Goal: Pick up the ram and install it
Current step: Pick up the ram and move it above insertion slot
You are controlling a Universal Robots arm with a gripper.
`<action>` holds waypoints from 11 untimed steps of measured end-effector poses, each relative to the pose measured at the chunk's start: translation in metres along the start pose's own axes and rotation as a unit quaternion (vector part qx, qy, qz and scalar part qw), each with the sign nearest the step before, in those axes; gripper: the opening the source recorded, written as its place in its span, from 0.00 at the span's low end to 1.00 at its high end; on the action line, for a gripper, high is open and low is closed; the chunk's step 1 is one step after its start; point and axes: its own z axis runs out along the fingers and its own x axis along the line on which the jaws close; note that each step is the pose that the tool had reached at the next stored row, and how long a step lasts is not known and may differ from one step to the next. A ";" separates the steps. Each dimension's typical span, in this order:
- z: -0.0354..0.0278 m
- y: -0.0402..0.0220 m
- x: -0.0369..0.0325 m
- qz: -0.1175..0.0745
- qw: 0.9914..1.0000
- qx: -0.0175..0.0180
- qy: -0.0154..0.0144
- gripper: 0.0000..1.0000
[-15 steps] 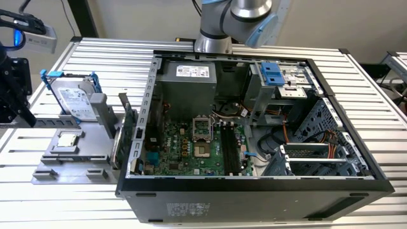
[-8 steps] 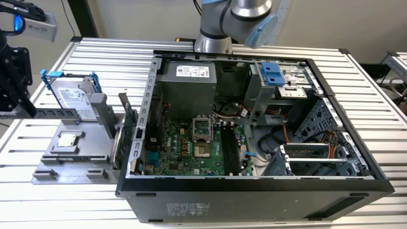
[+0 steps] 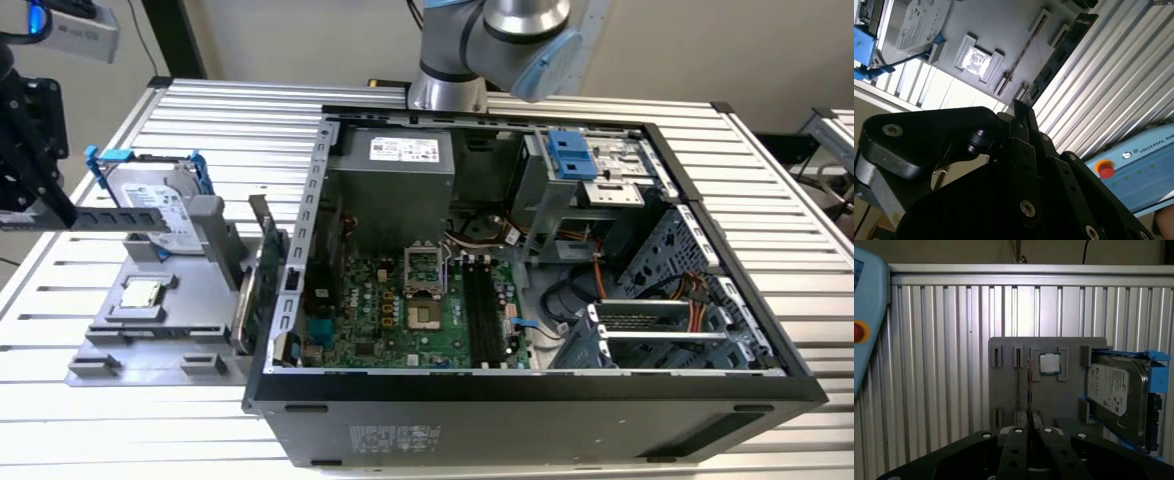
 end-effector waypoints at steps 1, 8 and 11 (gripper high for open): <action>-0.0014 0.0000 -0.0011 0.000 1.000 0.000 0.000 0.00; -0.0157 0.0000 -0.0032 0.000 1.000 0.001 0.000 0.00; -0.0209 0.0001 -0.0036 0.000 1.000 0.001 0.000 0.00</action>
